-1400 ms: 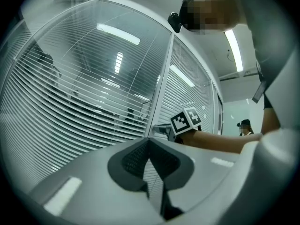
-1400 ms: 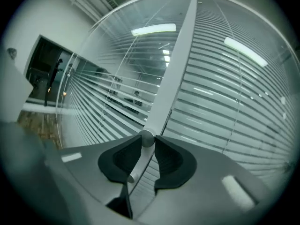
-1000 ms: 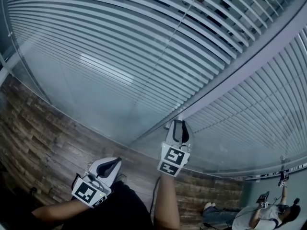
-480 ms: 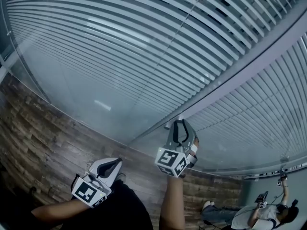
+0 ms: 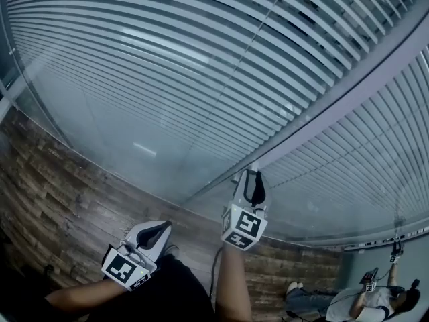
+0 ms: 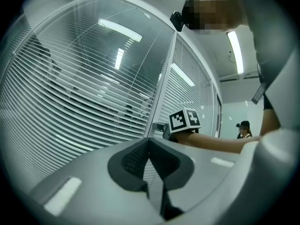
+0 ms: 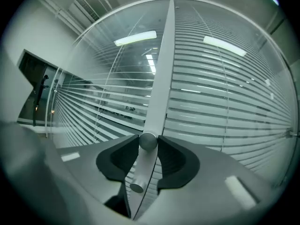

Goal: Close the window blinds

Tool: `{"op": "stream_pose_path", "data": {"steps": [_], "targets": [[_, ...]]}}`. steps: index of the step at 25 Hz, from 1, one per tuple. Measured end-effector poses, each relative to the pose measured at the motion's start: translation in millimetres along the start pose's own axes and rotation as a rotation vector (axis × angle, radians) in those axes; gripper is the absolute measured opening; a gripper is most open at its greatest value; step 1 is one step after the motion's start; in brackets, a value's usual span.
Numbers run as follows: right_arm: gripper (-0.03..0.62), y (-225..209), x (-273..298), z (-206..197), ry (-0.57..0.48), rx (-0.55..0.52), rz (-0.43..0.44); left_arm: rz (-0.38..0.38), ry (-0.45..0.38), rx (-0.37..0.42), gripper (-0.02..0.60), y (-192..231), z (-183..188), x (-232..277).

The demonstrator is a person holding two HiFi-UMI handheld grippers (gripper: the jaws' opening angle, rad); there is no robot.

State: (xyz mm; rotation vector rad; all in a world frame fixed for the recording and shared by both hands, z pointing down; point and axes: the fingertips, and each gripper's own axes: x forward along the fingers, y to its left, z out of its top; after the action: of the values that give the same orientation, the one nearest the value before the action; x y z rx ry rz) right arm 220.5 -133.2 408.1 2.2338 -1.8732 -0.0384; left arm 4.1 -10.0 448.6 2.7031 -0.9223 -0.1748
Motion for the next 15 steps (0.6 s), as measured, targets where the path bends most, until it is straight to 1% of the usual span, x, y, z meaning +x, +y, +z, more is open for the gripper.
{"op": "stream_pose_path", "data": {"steps": [2,3,4,7,8,10,12,13,15], "targets": [[0.129,-0.3,0.3,0.8,0.01,-0.025,-0.01,0.006,0.004,-0.009,-0.002,3.0,2.0,0.8],[0.127,0.7,-0.4,0.9,0.021,-0.077,-0.014,0.006,0.007,-0.012,-0.002,3.5,2.4,0.6],[0.127,1.9,-1.9,0.7,0.035,-0.168,-0.021,0.006,0.007,-0.012,-0.002,3.1,2.5,-0.3],[0.126,4.7,-4.7,-1.6,0.065,-0.541,-0.026,0.004,0.006,-0.006,-0.002,1.5,0.8,-1.0],[0.126,5.5,-3.8,-2.7,0.068,-0.639,-0.011,0.003,0.008,-0.006,-0.002,2.0,-0.5,-0.1],[0.127,7.8,-2.1,-3.5,0.07,-0.792,0.03,-0.001,0.013,-0.011,-0.002,2.8,-2.6,1.4],[0.127,11.3,-3.3,-2.2,0.072,-0.902,0.056,-0.012,0.016,-0.015,-0.002,1.1,-2.4,1.8],[0.127,12.7,-4.2,-1.8,0.072,-0.94,0.057,-0.017,0.018,-0.017,-0.002,-0.1,-2.4,1.6],[0.127,14.0,-4.8,-0.9,0.069,-0.973,0.047,-0.025,0.02,-0.021,-0.002,-2.4,-3.0,1.6]]}}
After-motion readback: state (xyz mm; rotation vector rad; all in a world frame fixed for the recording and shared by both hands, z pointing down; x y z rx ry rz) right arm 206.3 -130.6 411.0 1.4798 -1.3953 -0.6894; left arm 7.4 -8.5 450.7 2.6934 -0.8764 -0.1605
